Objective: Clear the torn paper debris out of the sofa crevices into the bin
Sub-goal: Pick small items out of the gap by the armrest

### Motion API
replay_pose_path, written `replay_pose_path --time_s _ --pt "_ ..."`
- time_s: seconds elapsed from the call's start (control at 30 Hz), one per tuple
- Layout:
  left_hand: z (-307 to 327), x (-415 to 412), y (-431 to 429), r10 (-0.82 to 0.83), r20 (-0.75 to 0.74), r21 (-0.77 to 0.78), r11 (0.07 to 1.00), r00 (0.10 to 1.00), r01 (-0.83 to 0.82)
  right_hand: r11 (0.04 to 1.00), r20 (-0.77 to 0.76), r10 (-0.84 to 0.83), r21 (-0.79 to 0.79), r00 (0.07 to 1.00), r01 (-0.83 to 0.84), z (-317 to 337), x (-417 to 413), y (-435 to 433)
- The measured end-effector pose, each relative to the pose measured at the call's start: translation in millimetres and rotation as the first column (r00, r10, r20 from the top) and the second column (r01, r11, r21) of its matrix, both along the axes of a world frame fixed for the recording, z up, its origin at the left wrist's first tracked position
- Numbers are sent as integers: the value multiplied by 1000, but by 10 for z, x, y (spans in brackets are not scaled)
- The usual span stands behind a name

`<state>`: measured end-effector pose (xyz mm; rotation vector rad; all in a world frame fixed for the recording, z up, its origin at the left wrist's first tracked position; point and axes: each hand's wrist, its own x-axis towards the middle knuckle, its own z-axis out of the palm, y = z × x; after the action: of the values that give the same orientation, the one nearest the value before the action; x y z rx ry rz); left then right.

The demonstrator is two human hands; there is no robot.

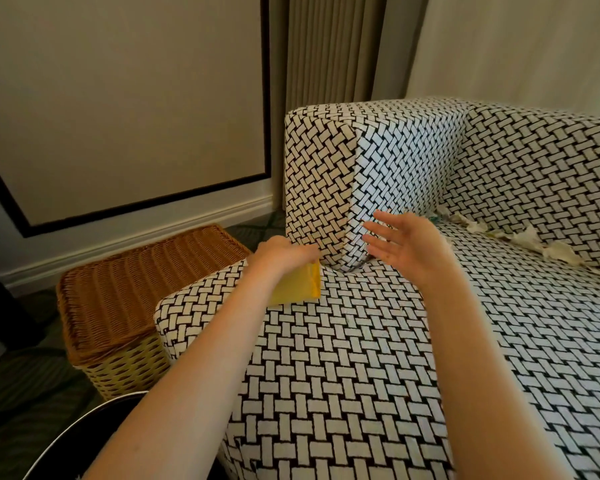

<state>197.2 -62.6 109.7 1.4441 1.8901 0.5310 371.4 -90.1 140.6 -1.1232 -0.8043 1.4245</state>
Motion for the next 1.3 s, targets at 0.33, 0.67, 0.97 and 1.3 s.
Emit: replay_pose_path --time_s 0.33,0.67,0.97,1.3 --pt "-182 576 -171 -79 -224 626 752 971 205 980 629 -134 -29 765 196 -418 376 305" --pt "-408 845 45 -203 -478 377 831 854 409 937 938 321 -295 129 -187 -333 773 379" --pt "-300 1214 281 -249 -556 397 759 793 517 980 979 11 30 205 -197 -595 631 602" --pt "-202 1131 318 -289 -289 359 851 913 383 984 990 -4 29 139 -177 -659 553 893"
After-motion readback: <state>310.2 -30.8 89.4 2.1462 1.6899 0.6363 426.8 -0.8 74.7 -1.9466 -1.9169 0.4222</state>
